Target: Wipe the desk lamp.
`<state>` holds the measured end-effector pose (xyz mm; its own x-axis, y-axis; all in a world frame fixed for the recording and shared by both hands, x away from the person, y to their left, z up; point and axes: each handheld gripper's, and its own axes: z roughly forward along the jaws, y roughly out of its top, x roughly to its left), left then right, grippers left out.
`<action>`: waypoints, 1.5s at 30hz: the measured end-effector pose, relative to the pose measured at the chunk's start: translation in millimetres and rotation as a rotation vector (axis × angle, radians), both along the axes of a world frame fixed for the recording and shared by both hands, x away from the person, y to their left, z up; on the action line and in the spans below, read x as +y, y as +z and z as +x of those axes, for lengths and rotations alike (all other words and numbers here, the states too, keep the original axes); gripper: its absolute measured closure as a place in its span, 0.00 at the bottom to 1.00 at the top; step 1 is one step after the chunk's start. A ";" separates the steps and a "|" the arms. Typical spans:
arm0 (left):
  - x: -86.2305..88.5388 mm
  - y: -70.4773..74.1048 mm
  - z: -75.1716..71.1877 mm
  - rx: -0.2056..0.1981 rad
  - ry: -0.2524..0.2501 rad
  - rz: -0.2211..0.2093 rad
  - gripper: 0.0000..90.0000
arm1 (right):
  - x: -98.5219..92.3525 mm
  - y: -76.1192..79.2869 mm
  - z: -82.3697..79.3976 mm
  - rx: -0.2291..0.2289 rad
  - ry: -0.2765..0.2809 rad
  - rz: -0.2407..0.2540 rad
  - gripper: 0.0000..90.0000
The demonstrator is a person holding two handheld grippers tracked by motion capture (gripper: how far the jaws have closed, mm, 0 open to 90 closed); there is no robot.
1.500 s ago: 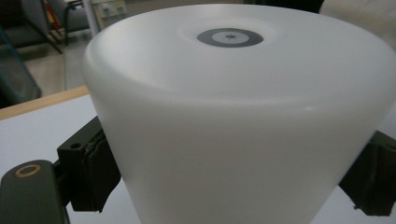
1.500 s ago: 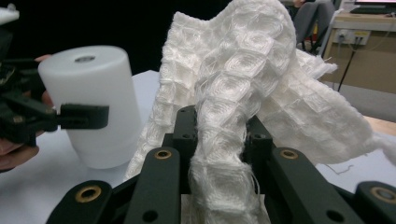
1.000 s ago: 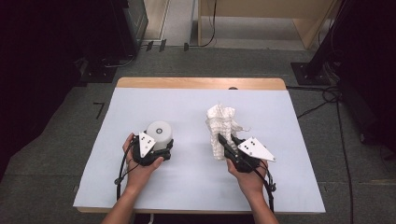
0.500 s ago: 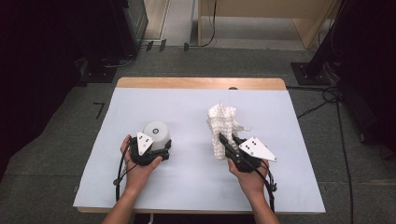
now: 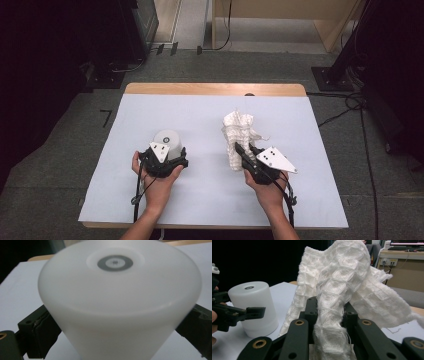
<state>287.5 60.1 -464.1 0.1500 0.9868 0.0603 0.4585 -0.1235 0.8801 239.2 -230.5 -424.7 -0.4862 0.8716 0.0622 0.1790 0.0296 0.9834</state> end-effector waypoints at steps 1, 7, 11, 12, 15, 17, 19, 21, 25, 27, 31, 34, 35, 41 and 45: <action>-1.1 0.1 1.2 0.005 0.014 0.002 0.02 | -0.1 -0.1 0.0 0.000 0.001 -0.001 0.81; -2.9 -1.3 2.8 -0.001 0.019 0.011 0.08 | 1.2 -0.8 0.1 0.006 0.005 -0.002 0.81; 7.3 0.9 3.4 0.006 -0.034 -0.035 0.10 | 1.6 -0.7 -0.2 0.007 0.005 -0.002 0.81; 9.2 1.4 3.2 0.009 -0.048 -0.035 0.10 | 1.6 -0.9 0.1 0.006 0.006 -0.002 0.81; 17.8 5.8 3.4 0.012 -0.154 -0.085 0.10 | 2.6 -0.7 -0.2 0.005 0.011 -0.001 0.81; 20.4 11.6 3.1 0.012 -0.295 -0.099 0.10 | 4.7 0.9 -1.8 0.001 0.019 0.002 0.81; 20.4 18.6 -2.6 -0.030 -0.407 -0.116 0.10 | 8.8 3.8 -4.5 -0.006 0.034 0.004 0.81; 19.6 25.6 -6.4 -0.039 -0.506 -0.172 0.10 | 14.0 7.2 -7.4 -0.020 0.052 0.001 0.81; 13.2 32.5 -9.8 0.000 -0.685 -0.250 0.10 | 25.9 14.7 -15.5 -0.044 0.102 -0.001 0.81; 9.9 32.8 -11.5 0.016 -0.750 -0.265 0.10 | 31.8 18.3 -19.6 -0.057 0.128 -0.002 0.81; 4.6 34.0 -14.6 0.039 -0.831 -0.260 0.10 | 43.2 23.3 -27.4 -0.079 0.177 -0.008 0.81; 3.3 35.6 -17.0 0.035 -0.863 -0.267 0.10 | 49.5 22.0 -28.9 -0.086 0.203 -0.025 0.81; 3.9 36.2 -16.9 0.038 -0.871 -0.274 0.10 | 50.1 20.9 -28.7 -0.082 0.202 -0.028 0.81; 12.9 41.5 -15.2 0.021 -0.888 -0.344 0.10 | 51.7 9.8 -23.5 -0.046 0.202 -0.039 0.81; 19.6 44.9 -13.5 0.008 -0.869 -0.361 0.10 | 54.8 1.1 -21.1 -0.019 0.202 -0.048 0.81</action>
<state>274.0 79.6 -419.2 0.8420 0.4874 -0.2311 0.3395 -0.1458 0.9292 218.0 -175.7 -423.6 -0.6518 0.7583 0.0123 0.1460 0.1095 0.9832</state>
